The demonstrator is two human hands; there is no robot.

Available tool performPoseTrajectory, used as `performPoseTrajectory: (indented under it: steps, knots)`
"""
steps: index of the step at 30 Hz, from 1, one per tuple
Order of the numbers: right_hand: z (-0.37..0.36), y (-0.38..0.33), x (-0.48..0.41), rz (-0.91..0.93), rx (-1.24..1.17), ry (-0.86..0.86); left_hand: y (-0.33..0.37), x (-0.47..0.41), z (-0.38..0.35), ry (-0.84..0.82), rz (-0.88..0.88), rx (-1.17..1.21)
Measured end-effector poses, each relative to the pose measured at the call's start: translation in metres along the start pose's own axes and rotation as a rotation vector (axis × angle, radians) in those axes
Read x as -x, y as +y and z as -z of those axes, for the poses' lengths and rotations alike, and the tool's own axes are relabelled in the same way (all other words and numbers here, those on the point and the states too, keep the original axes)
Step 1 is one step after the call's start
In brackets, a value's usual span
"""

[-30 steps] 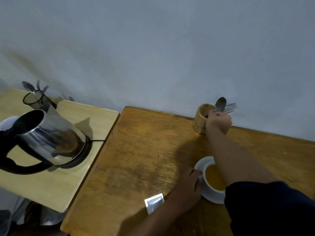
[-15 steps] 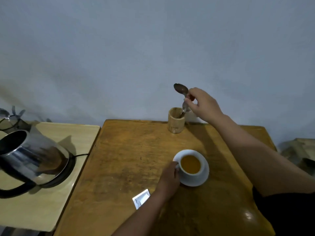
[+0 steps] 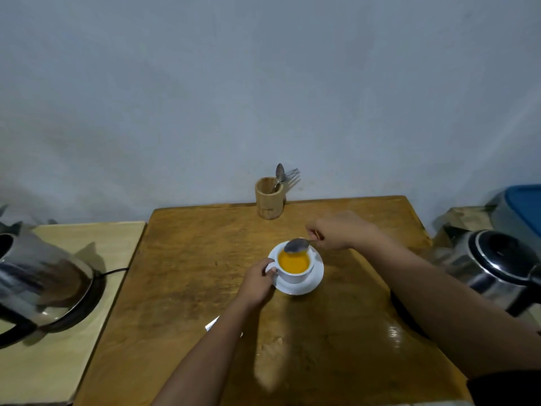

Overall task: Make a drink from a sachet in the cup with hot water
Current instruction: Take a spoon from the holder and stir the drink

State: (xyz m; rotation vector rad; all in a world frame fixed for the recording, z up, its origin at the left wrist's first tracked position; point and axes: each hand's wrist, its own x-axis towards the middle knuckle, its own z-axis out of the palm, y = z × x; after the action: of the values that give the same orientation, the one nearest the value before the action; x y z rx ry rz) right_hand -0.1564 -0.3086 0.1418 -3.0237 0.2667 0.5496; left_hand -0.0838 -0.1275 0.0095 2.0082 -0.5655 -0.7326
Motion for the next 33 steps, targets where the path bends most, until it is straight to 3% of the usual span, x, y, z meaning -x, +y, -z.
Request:
performPoseTrajectory:
  steps: [8,13,20,22,33]
  knots:
    - [-0.024,-0.016,-0.01,-0.032,0.109,-0.01,-0.001,-0.008,0.005,-0.04,-0.011,-0.085]
    - [-0.022,-0.019,-0.013,0.016,0.096,0.106,-0.005,-0.008,0.003,-0.027,-0.038,-0.119]
    - [-0.024,-0.016,-0.018,-0.037,-0.585,0.123,-0.006,-0.006,-0.001,0.035,-0.013,-0.13]
    - [-0.024,-0.015,-0.017,-0.032,-0.676,0.14,-0.006,-0.007,-0.001,0.033,-0.014,-0.128]
    - [-0.016,-0.014,-0.018,0.163,-0.257,0.015,-0.01,-0.007,-0.005,0.031,-0.003,-0.097]
